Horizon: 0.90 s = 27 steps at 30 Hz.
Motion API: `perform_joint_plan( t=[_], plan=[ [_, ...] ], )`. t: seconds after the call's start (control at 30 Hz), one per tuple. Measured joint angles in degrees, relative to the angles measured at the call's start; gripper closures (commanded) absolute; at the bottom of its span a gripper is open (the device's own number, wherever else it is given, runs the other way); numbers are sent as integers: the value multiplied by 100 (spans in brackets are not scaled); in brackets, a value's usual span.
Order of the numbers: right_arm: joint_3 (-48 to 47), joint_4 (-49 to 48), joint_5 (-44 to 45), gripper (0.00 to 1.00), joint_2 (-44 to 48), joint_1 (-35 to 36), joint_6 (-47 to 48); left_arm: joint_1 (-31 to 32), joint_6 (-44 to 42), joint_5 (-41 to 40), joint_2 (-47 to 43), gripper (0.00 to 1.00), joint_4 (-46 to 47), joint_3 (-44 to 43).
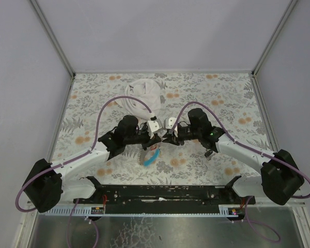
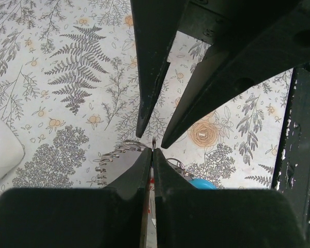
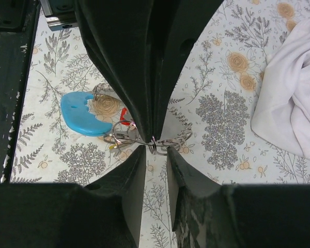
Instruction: Put the keys on the keyring
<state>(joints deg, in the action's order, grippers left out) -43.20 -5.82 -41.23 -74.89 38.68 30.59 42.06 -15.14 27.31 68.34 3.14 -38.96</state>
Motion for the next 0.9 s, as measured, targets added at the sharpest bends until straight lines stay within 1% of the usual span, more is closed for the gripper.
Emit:
perform_joint_plan(
  t=[0.17,0.3,0.4,0.47,0.67,0.8,0.9],
  plan=[
    [0,-50,-57,76,0,0,11,4,-22,-31,24,100,-57,-70],
    [0,-37,-153,82,0,0,26,28,-22,-35,22,100,-57,-72],
    [0,-13,-173,91,0,-2,37,31,-24,-35,22,100,-59,-72],
    [0,2,-179,99,0,-4,50,31,-26,-35,22,99,-66,-72],
    [0,26,-179,100,17,-4,72,31,-7,-83,-72,83,76,50],
    [151,-155,-140,100,177,-9,39,-87,168,-22,-505,74,601,531],
    [343,-389,-157,100,330,-39,-46,-398,450,229,-758,66,1279,990]
  ],
)
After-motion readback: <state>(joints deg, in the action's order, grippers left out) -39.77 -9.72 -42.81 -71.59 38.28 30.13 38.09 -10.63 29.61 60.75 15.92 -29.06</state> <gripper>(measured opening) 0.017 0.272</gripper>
